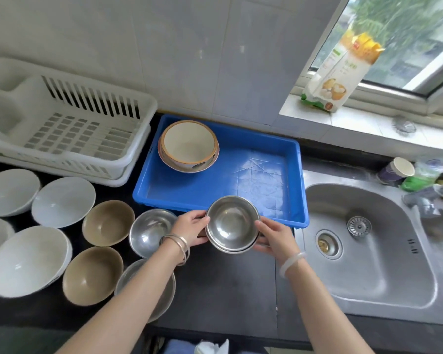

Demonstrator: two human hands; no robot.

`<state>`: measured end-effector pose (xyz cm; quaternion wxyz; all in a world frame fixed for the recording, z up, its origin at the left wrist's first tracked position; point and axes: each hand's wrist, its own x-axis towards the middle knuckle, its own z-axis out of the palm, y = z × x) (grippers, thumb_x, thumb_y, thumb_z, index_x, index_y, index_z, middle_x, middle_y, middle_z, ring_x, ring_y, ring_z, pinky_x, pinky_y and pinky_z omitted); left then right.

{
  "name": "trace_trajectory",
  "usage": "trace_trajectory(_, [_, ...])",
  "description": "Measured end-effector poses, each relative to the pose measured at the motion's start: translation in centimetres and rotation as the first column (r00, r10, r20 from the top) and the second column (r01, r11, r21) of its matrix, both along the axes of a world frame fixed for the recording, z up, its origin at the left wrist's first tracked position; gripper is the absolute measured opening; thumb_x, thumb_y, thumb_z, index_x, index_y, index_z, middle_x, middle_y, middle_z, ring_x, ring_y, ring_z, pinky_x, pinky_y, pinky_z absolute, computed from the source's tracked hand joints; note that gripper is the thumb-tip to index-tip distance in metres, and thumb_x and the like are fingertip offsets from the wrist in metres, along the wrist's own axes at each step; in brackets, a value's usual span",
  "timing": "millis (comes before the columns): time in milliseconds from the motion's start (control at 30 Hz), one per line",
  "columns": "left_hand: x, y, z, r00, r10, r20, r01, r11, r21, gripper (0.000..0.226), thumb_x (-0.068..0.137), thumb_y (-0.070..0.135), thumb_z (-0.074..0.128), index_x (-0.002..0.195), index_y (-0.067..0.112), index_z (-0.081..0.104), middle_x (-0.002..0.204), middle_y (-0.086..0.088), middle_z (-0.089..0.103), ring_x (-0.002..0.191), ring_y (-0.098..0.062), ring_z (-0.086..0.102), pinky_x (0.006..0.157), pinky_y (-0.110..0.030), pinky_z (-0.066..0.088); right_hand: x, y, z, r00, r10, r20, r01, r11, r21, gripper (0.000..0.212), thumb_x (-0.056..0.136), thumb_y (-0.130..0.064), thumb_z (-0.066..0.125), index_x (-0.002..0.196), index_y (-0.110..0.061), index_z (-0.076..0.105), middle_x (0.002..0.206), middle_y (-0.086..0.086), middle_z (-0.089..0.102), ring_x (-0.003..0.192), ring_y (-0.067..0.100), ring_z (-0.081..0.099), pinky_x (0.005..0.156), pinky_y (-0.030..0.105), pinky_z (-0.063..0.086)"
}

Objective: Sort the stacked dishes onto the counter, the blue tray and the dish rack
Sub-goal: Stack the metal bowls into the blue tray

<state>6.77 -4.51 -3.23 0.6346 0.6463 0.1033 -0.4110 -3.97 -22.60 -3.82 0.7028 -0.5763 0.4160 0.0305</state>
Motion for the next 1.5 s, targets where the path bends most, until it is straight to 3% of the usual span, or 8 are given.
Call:
trace_trajectory(100, [2.0, -2.2, 1.1, 0.999, 0.013, 0.036, -0.013, 1.000, -0.003, 0.028, 0.092, 0.009, 0.051, 0.120, 0.002, 0.052, 0.089, -0.006, 0.060, 0.071, -0.014, 0.057, 0.078, -0.036, 0.051, 2.0, -1.9, 1.4, 1.000, -0.020, 0.009, 0.020, 1.000, -0.011, 0.019, 0.091, -0.018, 0.059, 0.109, -0.014, 0.064, 0.088, 0.002, 0.067, 0.056, 0.012, 0.069, 0.050, 0.022, 0.055])
trace_trajectory(167, [3.4, -3.6, 1.5, 0.998, 0.006, 0.066, -0.007, 1.000, 0.004, 0.027, 0.092, 0.010, 0.052, 0.118, 0.003, 0.053, 0.084, -0.004, 0.058, 0.070, -0.014, 0.057, 0.069, -0.033, 0.054, 3.5, -3.2, 1.9, 1.000, -0.026, 0.007, 0.026, 1.000, -0.016, 0.022, 0.091, -0.018, 0.059, 0.112, -0.013, 0.062, 0.096, 0.004, 0.065, 0.054, 0.012, 0.068, 0.049, 0.022, 0.055])
trace_trajectory(400, [6.8, -8.5, 0.0, 0.997, 0.017, 0.074, -0.020, 0.999, 0.043, 0.032, 0.094, 0.014, 0.048, 0.125, 0.008, 0.051, 0.105, -0.010, 0.055, 0.084, -0.025, 0.058, 0.078, -0.039, 0.052, 8.5, -7.1, 0.7, 0.998, -0.046, -0.049, 0.046, 0.999, -0.008, 0.025, 0.092, -0.020, 0.057, 0.115, -0.011, 0.060, 0.091, 0.003, 0.063, 0.065, 0.018, 0.064, 0.048, 0.020, 0.055])
trace_trajectory(600, [8.6, -11.6, -2.4, 0.999, 0.035, -0.025, -0.033, 0.997, 0.069, 0.039, 0.097, 0.014, 0.041, 0.136, 0.019, 0.042, 0.111, -0.006, 0.052, 0.085, -0.029, 0.060, 0.075, -0.040, 0.051, 11.9, -9.5, -2.1, 0.991, -0.046, -0.129, 0.044, 0.999, -0.011, 0.036, 0.093, -0.021, 0.055, 0.126, -0.009, 0.055, 0.113, 0.010, 0.060, 0.069, 0.018, 0.063, 0.050, 0.021, 0.055])
trace_trajectory(800, [10.1, -13.2, -4.2, 0.989, 0.137, -0.051, -0.135, 0.990, 0.043, 0.037, 0.097, 0.012, 0.041, 0.133, 0.020, 0.046, 0.113, -0.005, 0.054, 0.092, -0.027, 0.059, 0.077, -0.037, 0.050, 14.4, -11.0, -4.1, 0.991, -0.029, -0.129, 0.028, 1.000, -0.004, 0.037, 0.093, -0.021, 0.054, 0.127, -0.006, 0.053, 0.109, 0.009, 0.057, 0.065, 0.019, 0.059, 0.054, 0.020, 0.057])
trace_trajectory(1000, [10.9, -15.1, -5.9, 0.913, 0.388, -0.128, -0.400, 0.912, -0.089, 0.024, 0.093, 0.005, 0.047, 0.115, -0.002, 0.055, 0.106, -0.014, 0.057, 0.096, -0.025, 0.057, 0.090, -0.033, 0.046, 16.8, -12.0, -5.3, 0.992, -0.097, -0.081, 0.099, 0.995, 0.020, 0.033, 0.094, -0.018, 0.052, 0.124, -0.004, 0.053, 0.110, 0.013, 0.059, 0.085, 0.030, 0.060, 0.084, 0.036, 0.052])
trace_trajectory(1200, [11.2, -16.2, -6.4, 0.885, 0.444, -0.142, -0.465, 0.864, -0.196, 0.018, 0.096, 0.010, 0.045, 0.108, 0.005, 0.057, 0.093, -0.005, 0.063, 0.103, -0.022, 0.056, 0.096, -0.031, 0.044, 19.1, -11.9, -5.5, 0.986, -0.164, -0.043, 0.167, 0.984, 0.067, 0.031, 0.093, -0.019, 0.054, 0.122, -0.006, 0.054, 0.106, 0.011, 0.057, 0.076, 0.027, 0.062, 0.080, 0.034, 0.051])
trace_trajectory(1500, [12.5, -17.1, -6.7, 0.870, 0.477, -0.123, -0.493, 0.843, -0.215, 0.032, 0.097, 0.009, 0.042, 0.125, -0.002, 0.051, 0.113, -0.011, 0.056, 0.110, -0.022, 0.052, 0.093, -0.027, 0.041, 20.4, -12.0, -5.9, 0.980, -0.196, -0.024, 0.197, 0.979, 0.048, 0.038, 0.094, -0.018, 0.054, 0.128, -0.003, 0.051, 0.108, 0.013, 0.058, 0.105, 0.037, 0.062, 0.079, 0.031, 0.051])
